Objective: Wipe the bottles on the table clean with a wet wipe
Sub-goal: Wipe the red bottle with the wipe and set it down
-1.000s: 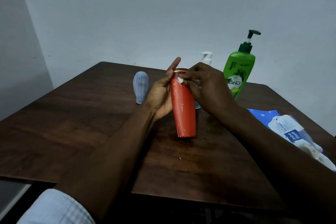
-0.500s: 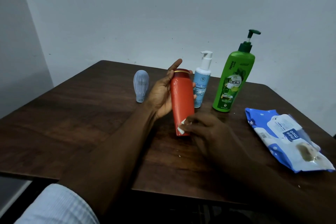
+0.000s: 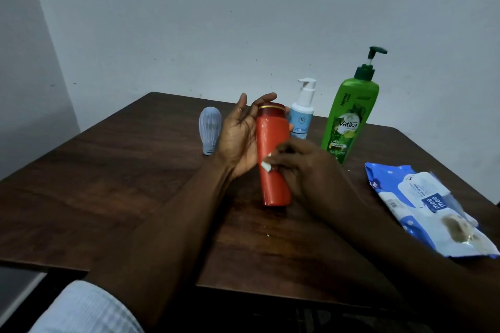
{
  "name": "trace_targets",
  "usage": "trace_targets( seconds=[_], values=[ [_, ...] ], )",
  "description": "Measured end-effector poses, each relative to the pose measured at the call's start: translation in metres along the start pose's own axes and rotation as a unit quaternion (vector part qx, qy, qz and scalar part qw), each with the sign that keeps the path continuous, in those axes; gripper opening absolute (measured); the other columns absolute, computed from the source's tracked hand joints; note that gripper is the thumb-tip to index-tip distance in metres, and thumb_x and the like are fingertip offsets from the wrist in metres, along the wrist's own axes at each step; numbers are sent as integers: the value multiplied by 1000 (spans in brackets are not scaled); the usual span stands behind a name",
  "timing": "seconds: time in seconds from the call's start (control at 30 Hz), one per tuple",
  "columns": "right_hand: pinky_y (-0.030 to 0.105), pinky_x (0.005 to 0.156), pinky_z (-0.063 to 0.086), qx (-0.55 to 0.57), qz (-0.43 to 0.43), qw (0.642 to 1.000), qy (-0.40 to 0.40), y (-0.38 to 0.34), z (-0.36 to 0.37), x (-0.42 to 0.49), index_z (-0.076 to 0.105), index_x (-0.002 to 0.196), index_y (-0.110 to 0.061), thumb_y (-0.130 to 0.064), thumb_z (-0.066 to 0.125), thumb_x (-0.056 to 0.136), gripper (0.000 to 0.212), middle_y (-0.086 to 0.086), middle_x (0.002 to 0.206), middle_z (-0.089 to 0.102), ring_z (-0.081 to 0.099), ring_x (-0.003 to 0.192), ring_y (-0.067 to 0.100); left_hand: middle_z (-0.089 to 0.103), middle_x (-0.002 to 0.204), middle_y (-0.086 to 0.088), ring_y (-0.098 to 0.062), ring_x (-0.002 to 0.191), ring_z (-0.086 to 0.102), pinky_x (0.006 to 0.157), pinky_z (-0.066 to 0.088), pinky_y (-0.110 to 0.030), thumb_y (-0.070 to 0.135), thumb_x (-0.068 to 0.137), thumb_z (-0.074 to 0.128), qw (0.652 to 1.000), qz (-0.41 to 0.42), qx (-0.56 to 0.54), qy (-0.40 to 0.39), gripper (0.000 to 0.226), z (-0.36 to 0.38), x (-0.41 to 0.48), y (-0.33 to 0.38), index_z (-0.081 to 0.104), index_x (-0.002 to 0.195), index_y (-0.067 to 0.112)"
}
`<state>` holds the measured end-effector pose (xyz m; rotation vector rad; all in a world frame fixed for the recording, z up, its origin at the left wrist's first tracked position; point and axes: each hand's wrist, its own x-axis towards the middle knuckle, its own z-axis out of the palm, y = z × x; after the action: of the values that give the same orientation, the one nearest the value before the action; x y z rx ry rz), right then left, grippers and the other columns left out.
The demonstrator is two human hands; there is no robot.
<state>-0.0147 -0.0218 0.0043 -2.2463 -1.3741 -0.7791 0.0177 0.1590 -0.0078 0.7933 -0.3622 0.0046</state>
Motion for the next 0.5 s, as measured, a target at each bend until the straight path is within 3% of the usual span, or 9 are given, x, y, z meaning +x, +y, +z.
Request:
trace_targets(
  seconds=[0.2,0.33,0.4,0.5],
  values=[
    [39,76,57,5,8,999,36,10,-7,57,79,103,-14,-9,66,86,22,7,101,68,68,89,24,53,134,-13,-26,122,52,111,35,-42,56,103,28,999,-1,-38,-11,63,4,-3,4,38,151,18],
    [37,78,55,1,16,999,50,14,-11,77,80,103,-17,-12,65,88,22,0,104,68,67,95,19,30,162,-10,-28,140,39,120,26,-47,55,103,29,998,-9,-53,-15,66,9,-6,4,26,159,19],
    [39,77,55,-4,15,999,51,13,-11,79,80,103,-16,-12,65,88,21,0,104,68,66,96,19,35,160,-10,-27,138,44,117,34,-46,58,100,34,998,-9,-60,-12,70,10,-8,6,26,159,21],
    [39,77,55,-18,11,999,47,11,-7,75,79,104,-16,-13,65,89,21,2,105,67,66,96,23,53,141,-9,-24,122,60,101,50,-42,62,95,39,997,-11,-73,-23,75,12,-10,8,31,157,21]
  ],
)
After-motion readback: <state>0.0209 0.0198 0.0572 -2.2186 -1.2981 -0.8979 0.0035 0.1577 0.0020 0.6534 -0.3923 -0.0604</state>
